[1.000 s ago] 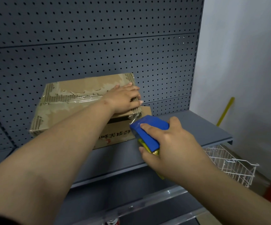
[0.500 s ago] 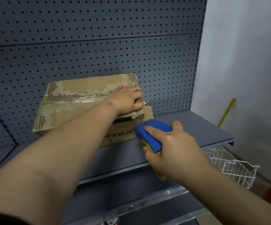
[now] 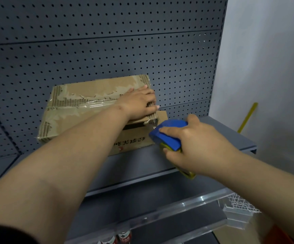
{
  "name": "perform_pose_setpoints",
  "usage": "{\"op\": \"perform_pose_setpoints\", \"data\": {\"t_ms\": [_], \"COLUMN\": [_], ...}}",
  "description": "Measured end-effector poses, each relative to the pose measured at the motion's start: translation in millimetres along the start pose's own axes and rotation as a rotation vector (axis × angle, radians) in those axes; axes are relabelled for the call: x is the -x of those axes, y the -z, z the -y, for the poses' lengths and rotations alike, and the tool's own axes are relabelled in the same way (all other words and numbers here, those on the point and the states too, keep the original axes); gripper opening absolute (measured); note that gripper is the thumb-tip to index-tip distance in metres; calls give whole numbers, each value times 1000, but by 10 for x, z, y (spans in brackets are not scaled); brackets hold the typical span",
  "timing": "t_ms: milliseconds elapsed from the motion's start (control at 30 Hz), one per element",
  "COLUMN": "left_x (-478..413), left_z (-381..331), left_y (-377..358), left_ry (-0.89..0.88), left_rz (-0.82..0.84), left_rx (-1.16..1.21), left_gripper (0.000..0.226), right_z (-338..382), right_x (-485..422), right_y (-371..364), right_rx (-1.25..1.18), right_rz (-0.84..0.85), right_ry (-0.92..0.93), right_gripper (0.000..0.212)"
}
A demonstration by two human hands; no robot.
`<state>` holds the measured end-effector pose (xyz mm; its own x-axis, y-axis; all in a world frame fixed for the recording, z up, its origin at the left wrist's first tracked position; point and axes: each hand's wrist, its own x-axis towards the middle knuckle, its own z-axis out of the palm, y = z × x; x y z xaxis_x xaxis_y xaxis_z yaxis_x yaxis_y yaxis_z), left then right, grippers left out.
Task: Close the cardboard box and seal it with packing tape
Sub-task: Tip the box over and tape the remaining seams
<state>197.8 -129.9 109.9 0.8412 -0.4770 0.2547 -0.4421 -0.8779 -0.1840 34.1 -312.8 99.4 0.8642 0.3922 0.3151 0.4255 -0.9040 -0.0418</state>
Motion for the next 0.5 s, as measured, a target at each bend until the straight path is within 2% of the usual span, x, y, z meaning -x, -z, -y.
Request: {"op": "perform_pose_setpoints", "data": {"t_ms": [67, 200, 333, 500], "left_x": [-1, -3, -5, -21], "left_z": [-18, -4, 9, 31], "left_y": [-11, -2, 4, 12], "left_ry": [-1, 16, 10, 15], "left_rz": [-7, -9, -16, -16], "left_rx": [-3, 7, 12, 36], "left_gripper": [44, 43, 43, 42], "right_z": [36, 231, 180, 285], "right_x": [10, 85, 218, 441], "right_y": [-30, 30, 96, 4], "right_rx": [-23, -39, -42, -93], "right_rz": [32, -10, -12, -123], "right_ry": [-40, 30, -13, -68], "right_gripper": [49, 51, 57, 52]}}
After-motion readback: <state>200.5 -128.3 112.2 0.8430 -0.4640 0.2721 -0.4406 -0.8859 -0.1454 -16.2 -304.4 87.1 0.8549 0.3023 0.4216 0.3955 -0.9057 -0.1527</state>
